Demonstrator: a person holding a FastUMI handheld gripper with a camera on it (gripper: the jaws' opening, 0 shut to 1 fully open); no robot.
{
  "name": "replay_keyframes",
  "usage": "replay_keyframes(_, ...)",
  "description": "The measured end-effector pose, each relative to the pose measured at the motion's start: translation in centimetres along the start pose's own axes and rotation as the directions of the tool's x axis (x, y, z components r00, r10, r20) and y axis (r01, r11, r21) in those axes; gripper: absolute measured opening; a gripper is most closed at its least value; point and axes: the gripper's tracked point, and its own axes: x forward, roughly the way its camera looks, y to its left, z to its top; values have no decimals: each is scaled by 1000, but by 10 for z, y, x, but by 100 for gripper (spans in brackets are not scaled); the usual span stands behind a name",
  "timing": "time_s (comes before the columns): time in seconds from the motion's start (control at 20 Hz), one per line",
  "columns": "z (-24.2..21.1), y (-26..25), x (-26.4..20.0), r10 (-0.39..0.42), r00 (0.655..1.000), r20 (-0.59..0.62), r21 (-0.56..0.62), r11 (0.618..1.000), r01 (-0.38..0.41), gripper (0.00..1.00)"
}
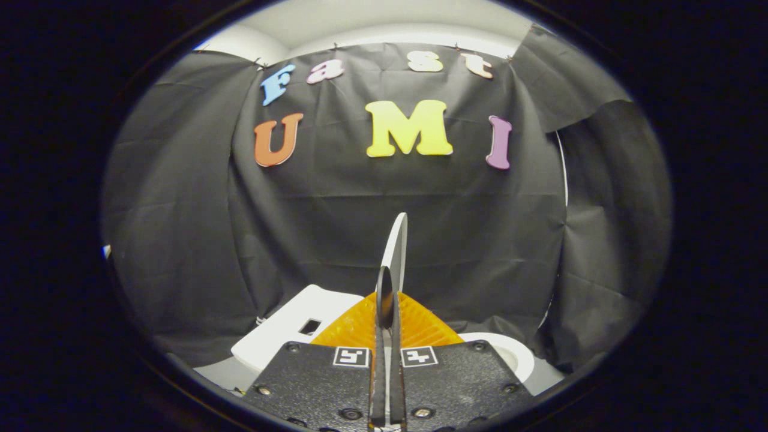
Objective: Open the toilet lid.
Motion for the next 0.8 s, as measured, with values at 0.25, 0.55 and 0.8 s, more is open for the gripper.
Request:
replay_keyframes(0.25, -5, 29, 0, 33, 999, 4, -72, 997, -33, 7)
replay_keyframes(0.55, -9, 70, 2, 107, 994, 3, -157, 982, -105, 10)
replay_keyframes(0.8, -16, 88, 8, 181, 982, -52, -199, 962, -188, 17)
